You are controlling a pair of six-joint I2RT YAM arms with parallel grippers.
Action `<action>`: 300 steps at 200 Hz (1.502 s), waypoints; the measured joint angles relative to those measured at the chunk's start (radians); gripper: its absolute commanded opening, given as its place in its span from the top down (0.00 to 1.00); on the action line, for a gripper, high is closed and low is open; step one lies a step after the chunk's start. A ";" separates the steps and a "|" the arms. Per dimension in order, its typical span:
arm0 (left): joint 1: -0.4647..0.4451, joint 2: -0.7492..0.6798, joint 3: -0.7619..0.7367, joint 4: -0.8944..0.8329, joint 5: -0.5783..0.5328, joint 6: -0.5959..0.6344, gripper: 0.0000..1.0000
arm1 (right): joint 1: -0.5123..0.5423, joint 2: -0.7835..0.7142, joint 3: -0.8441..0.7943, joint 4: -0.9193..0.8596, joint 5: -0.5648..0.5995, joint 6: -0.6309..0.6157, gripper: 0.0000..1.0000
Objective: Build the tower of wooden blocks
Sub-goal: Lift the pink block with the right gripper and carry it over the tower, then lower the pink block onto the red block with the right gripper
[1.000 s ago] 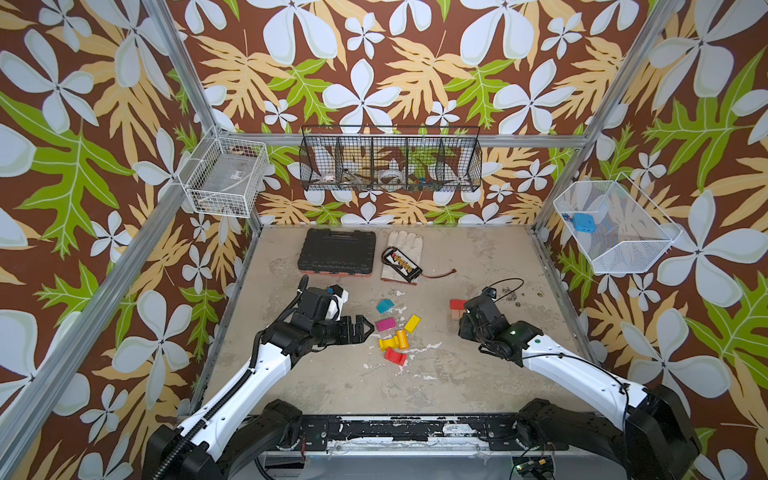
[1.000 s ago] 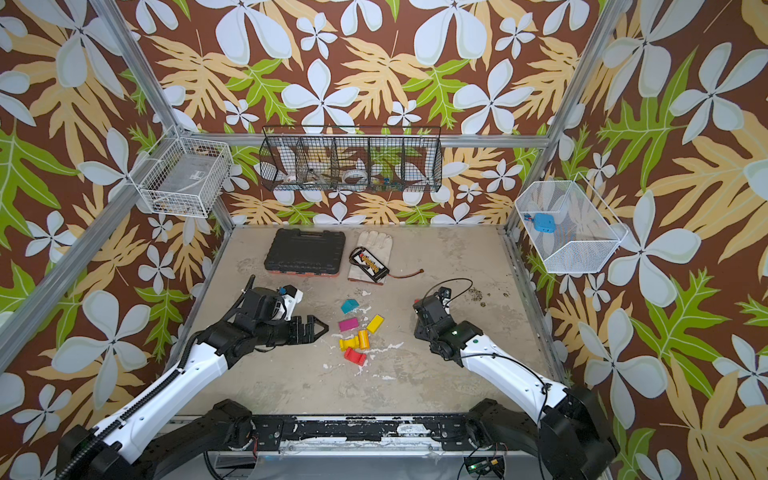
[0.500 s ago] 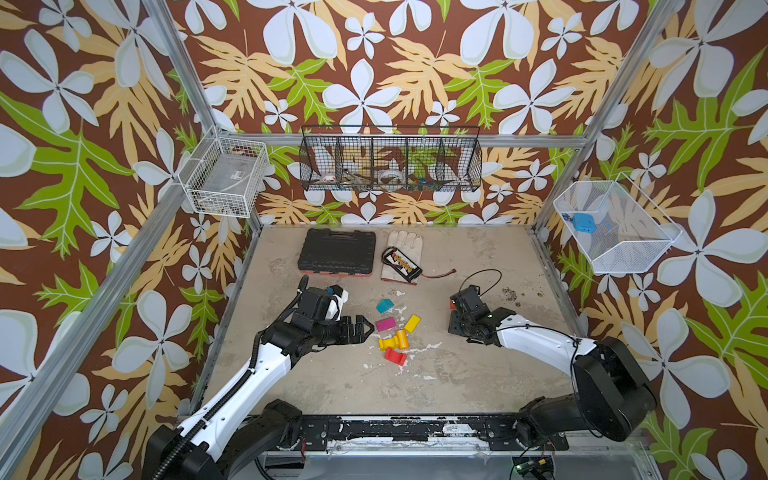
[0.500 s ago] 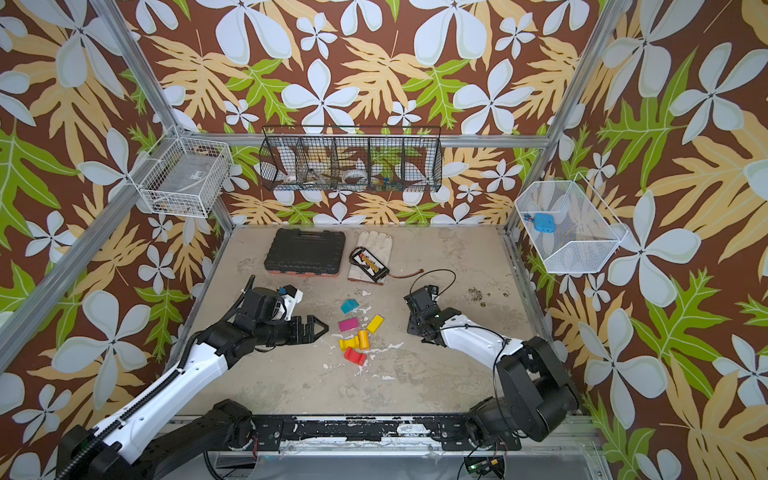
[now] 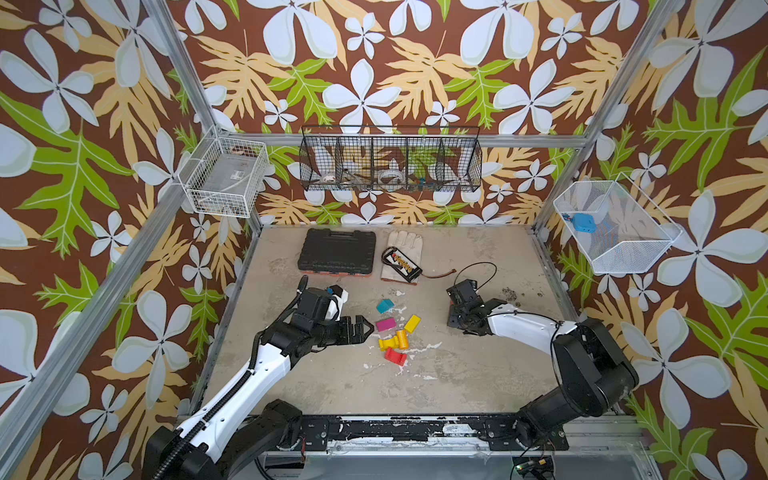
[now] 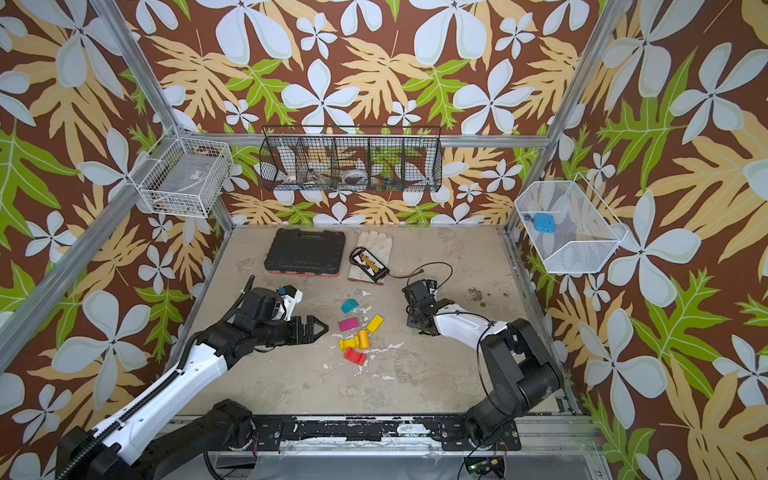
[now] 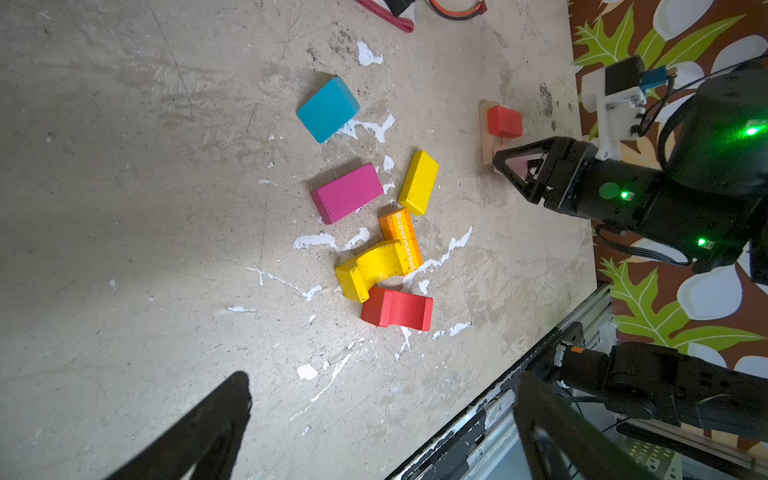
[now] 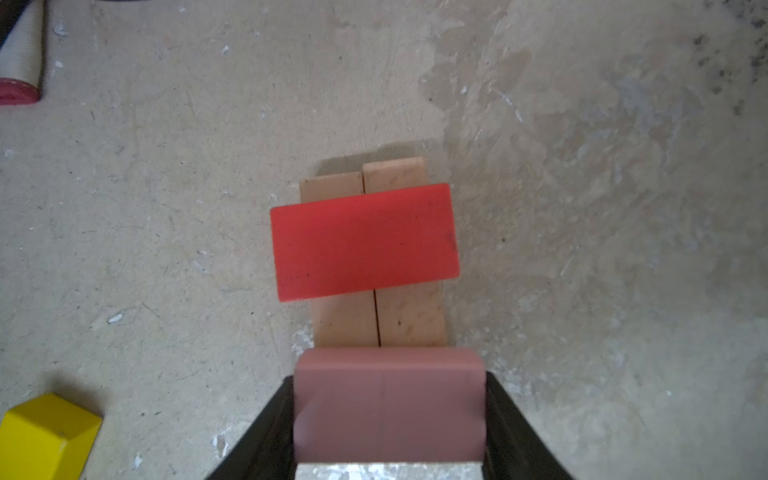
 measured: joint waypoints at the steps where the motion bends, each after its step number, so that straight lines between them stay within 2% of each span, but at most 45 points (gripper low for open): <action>1: 0.000 0.000 0.000 0.000 0.000 0.000 0.00 | -0.001 0.000 0.000 0.000 0.000 -0.001 0.64; 74: 0.000 -0.001 0.000 0.000 -0.002 0.000 0.00 | -0.021 0.060 0.053 0.008 0.000 -0.051 0.64; 170: 0.000 -0.004 0.000 0.000 -0.002 -0.001 0.00 | -0.022 0.096 0.088 0.005 0.014 -0.075 0.57; 300: 0.000 -0.005 0.000 0.000 -0.002 -0.001 0.00 | -0.023 0.113 0.103 0.008 0.023 -0.077 0.39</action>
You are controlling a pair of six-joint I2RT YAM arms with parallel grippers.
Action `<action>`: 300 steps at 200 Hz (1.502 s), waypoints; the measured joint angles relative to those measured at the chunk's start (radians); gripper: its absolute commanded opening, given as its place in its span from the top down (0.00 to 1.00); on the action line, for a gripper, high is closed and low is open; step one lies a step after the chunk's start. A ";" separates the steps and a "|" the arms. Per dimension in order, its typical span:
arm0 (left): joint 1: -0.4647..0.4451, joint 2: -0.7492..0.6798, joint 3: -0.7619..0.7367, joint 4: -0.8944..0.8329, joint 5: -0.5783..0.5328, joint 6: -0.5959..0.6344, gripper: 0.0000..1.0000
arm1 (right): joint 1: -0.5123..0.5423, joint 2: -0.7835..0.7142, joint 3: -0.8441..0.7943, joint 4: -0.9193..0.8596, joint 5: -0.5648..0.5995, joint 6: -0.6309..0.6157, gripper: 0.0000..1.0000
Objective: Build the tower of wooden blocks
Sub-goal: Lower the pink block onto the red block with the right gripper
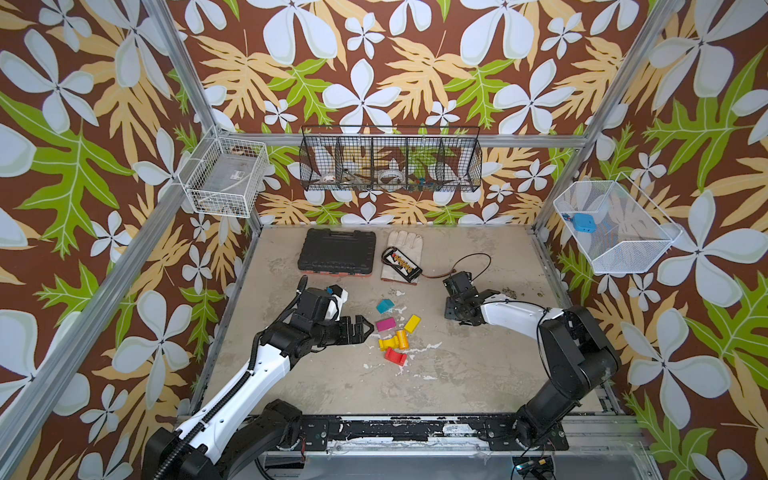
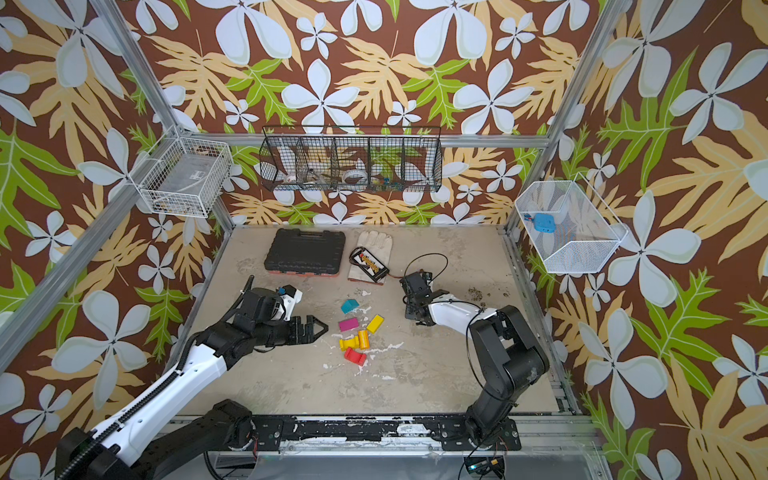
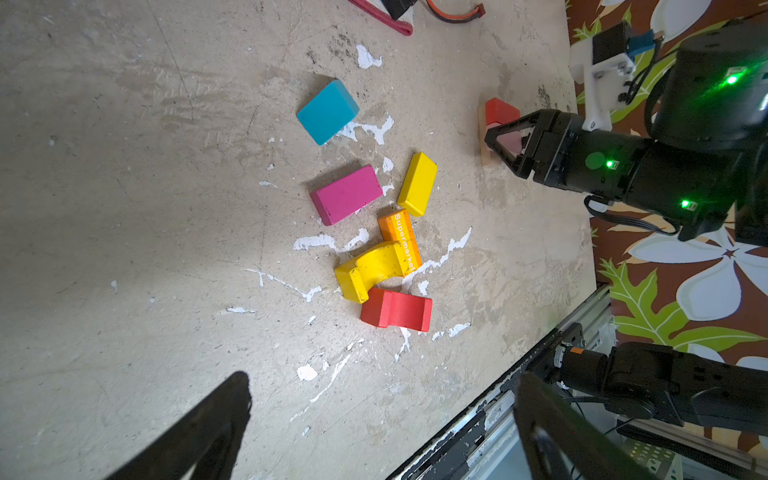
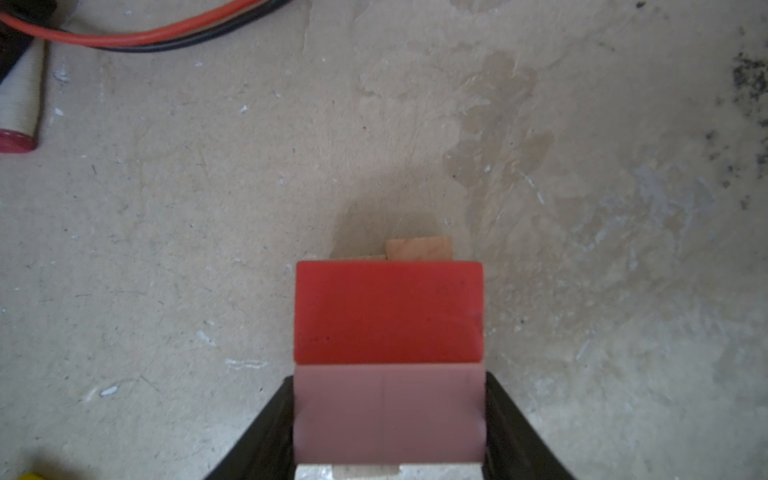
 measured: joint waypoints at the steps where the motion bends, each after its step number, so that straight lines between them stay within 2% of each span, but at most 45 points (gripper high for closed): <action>1: 0.000 0.000 0.000 0.000 0.000 0.000 0.00 | 0.000 0.000 0.000 0.000 0.000 0.000 0.39; 50: 0.000 0.000 -0.002 0.000 0.000 0.000 0.00 | 0.000 0.000 0.000 -0.002 0.002 0.000 0.34; 138: 0.000 -0.002 -0.002 0.000 0.000 0.000 0.00 | 0.000 0.000 -0.002 -0.025 0.002 -0.001 0.32; 300: 0.000 -0.002 -0.002 0.000 0.000 0.000 0.00 | 0.000 0.043 0.035 -0.038 0.008 -0.018 0.33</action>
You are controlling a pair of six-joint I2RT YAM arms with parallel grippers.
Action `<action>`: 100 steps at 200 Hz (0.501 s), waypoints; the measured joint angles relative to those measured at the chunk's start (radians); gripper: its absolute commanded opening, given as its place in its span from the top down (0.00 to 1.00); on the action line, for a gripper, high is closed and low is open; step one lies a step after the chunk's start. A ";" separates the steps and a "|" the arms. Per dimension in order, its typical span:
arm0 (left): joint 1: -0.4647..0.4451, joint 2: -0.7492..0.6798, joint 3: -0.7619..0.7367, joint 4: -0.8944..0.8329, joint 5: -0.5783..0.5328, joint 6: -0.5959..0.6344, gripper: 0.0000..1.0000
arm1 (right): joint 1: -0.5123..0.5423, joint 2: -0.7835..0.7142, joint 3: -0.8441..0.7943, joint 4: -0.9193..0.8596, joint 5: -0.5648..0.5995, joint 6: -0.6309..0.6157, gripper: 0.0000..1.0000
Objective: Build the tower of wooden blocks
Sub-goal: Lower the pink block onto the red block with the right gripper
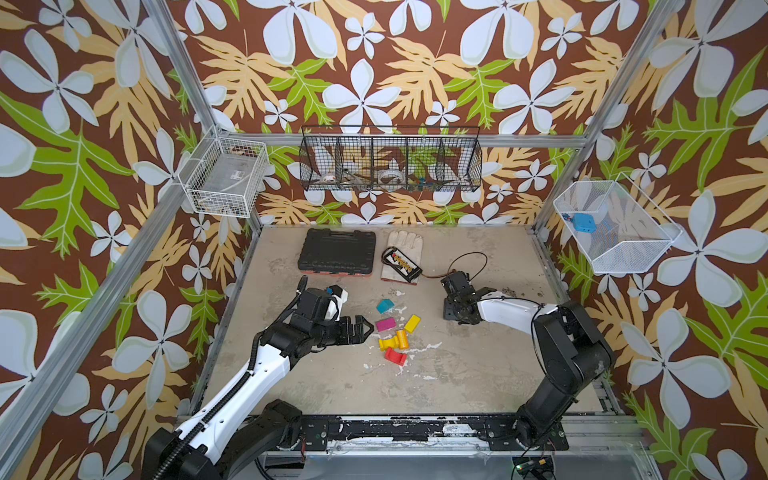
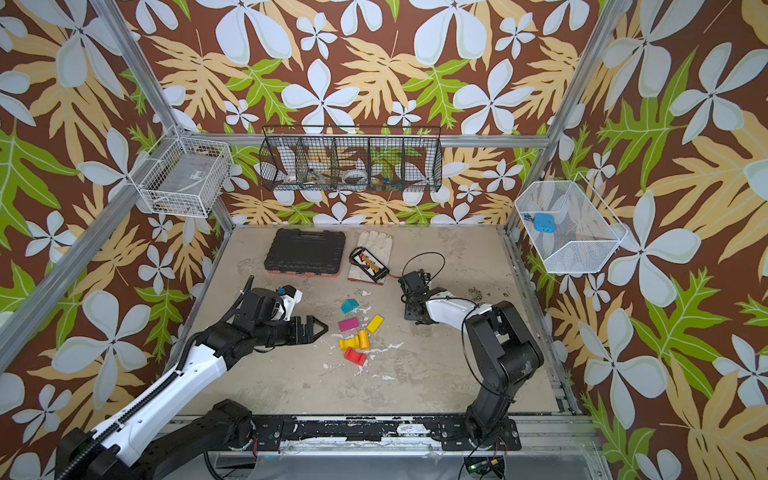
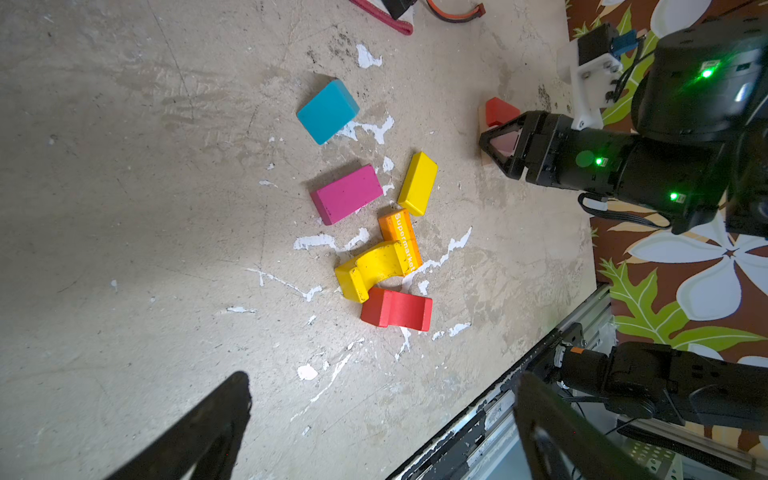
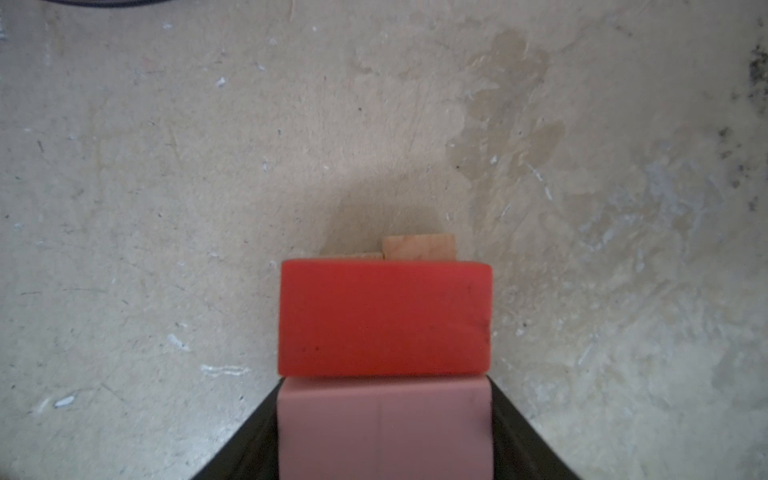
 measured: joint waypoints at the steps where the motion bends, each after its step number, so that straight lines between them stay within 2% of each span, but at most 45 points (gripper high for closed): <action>1: 0.000 0.000 0.000 0.000 0.000 0.000 0.00 | 0.000 0.000 0.000 0.000 0.000 0.000 0.33; 100: 0.000 0.000 0.000 0.000 0.000 0.000 0.00 | -0.004 0.018 0.014 -0.006 0.020 0.000 0.32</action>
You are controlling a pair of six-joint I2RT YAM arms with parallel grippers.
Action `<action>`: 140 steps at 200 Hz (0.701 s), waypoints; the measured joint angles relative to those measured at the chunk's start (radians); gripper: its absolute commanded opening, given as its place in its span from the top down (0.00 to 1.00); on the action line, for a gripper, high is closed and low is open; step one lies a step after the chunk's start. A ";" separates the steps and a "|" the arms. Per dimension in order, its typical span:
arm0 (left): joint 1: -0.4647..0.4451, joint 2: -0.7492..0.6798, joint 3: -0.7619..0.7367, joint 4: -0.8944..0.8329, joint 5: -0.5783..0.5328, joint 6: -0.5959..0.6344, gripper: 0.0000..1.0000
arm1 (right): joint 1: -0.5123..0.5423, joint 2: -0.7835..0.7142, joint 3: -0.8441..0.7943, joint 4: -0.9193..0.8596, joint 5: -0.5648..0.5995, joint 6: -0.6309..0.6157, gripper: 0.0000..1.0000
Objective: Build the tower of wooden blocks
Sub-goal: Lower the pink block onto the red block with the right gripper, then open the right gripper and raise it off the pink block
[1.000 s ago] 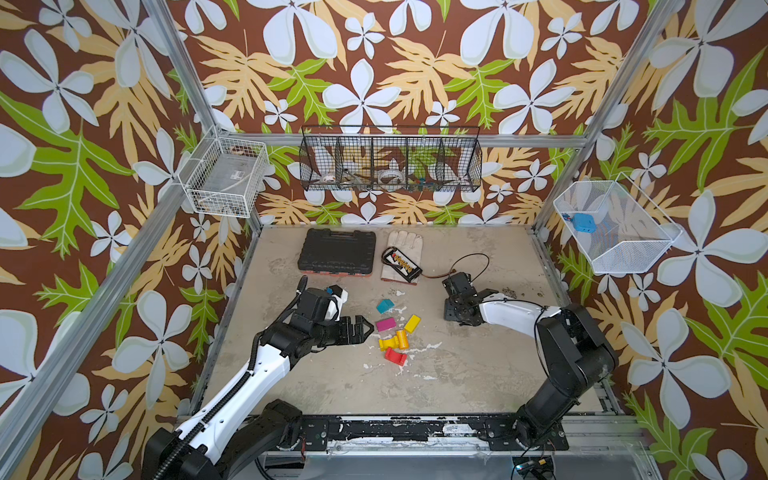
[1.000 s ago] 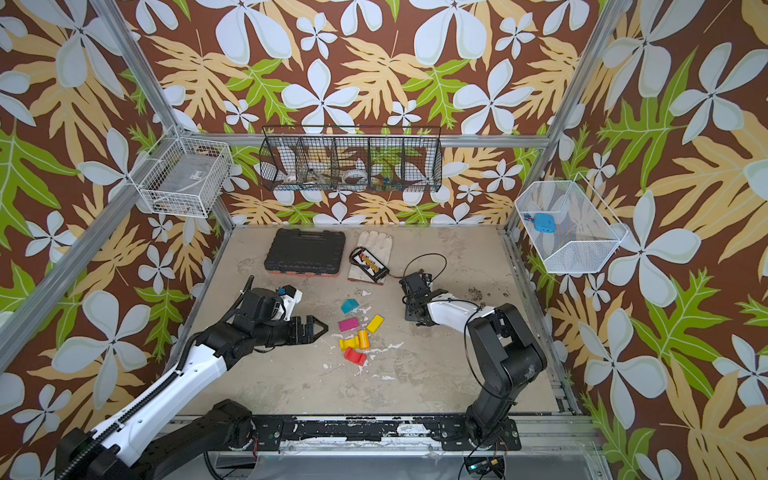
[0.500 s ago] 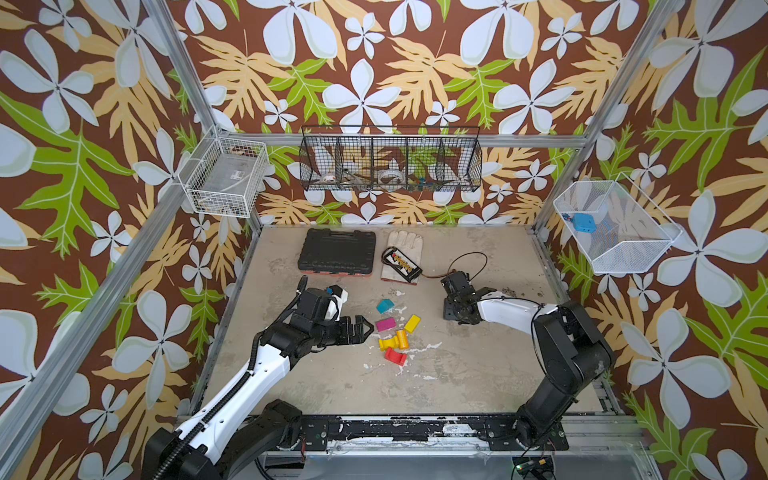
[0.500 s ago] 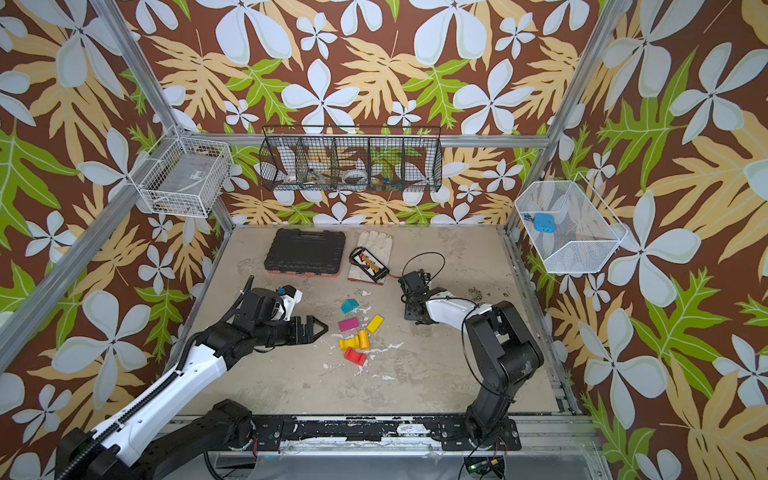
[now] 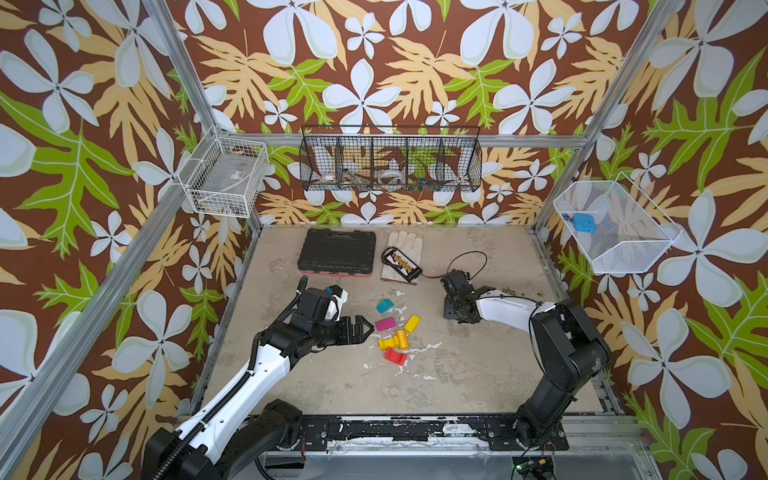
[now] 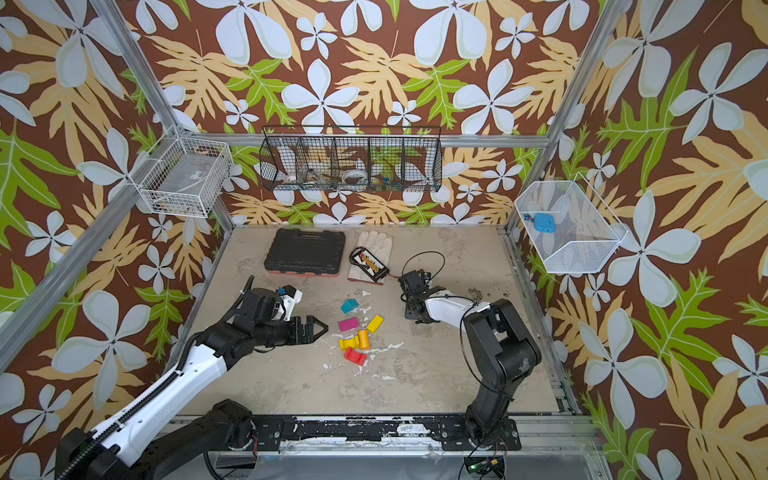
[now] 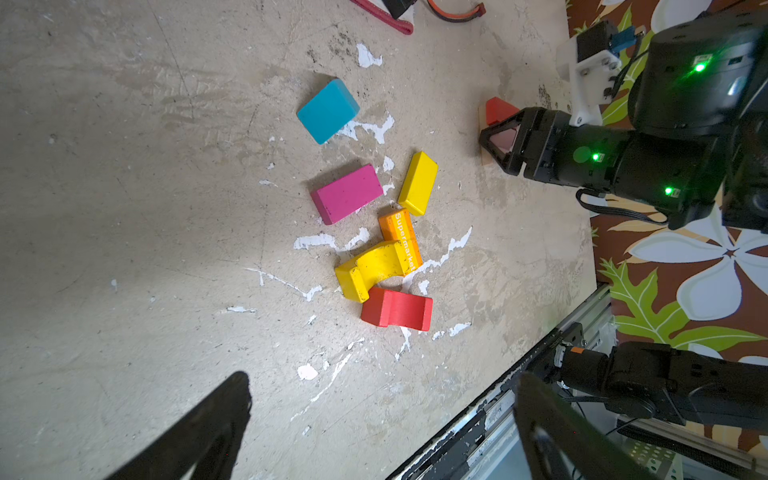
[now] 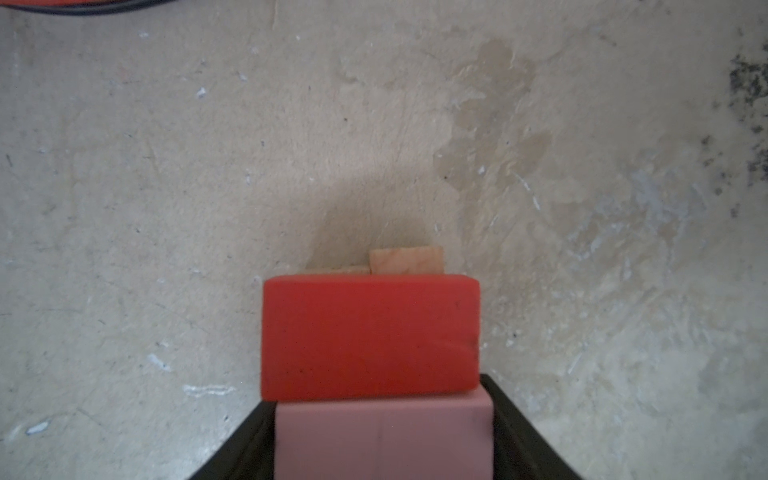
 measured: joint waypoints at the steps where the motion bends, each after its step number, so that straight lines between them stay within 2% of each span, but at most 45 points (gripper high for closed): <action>1: 0.000 0.000 0.000 0.000 0.000 0.000 0.00 | 0.000 0.000 0.000 0.000 0.000 0.000 0.32; 39: 0.000 0.000 0.000 0.000 0.000 0.000 0.00 | 0.000 -0.011 -0.004 0.002 -0.009 -0.002 0.26; 82: 0.000 0.000 0.000 0.000 0.000 0.000 0.00 | 0.000 -0.101 -0.042 0.004 -0.031 0.000 0.22; 118: 0.000 0.000 0.000 0.000 0.000 0.000 0.00 | 0.014 -0.259 -0.114 -0.003 -0.018 0.040 0.22; 140: 0.000 0.000 0.000 0.000 0.000 0.000 0.00 | 0.093 -0.403 -0.164 -0.029 0.008 0.085 0.23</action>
